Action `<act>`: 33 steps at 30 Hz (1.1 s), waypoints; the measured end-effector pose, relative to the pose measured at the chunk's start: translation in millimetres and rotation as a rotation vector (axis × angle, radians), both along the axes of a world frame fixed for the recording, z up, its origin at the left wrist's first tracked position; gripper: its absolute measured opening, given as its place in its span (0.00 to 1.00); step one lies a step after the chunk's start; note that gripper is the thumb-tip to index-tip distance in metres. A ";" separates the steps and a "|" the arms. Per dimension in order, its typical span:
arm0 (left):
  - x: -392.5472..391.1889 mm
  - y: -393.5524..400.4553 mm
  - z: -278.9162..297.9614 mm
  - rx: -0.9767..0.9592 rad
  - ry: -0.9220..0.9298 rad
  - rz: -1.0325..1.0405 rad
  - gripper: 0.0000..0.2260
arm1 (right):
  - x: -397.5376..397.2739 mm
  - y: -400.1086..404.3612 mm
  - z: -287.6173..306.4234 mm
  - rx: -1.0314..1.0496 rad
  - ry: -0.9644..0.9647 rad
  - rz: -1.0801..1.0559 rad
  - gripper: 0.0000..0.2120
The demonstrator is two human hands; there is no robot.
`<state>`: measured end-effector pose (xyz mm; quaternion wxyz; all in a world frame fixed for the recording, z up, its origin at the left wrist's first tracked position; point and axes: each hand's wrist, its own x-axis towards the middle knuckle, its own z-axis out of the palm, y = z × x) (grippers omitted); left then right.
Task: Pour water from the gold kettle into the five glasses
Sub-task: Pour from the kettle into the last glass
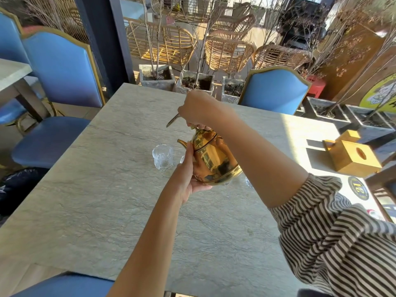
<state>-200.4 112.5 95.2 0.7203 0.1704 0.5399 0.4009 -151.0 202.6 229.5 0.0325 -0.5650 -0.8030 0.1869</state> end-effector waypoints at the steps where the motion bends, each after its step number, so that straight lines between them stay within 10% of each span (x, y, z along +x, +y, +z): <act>1: -0.5 0.3 -1.3 -0.001 0.003 0.001 0.33 | -0.5 0.3 -2.1 0.000 -0.002 0.001 0.20; 16: -14.4 0.4 -36.0 -0.023 0.132 0.040 0.26 | 6.7 -1.4 -55.5 -0.033 0.183 -0.174 0.17; 27: -26.9 -1.2 -39.8 0.003 0.223 0.139 0.40 | 22.9 -13.2 -82.1 0.039 0.419 -0.227 0.26; 33: -21.1 -5.0 -43.9 0.060 0.265 0.183 0.64 | 49.7 -32.6 -77.4 0.061 0.571 -0.243 0.27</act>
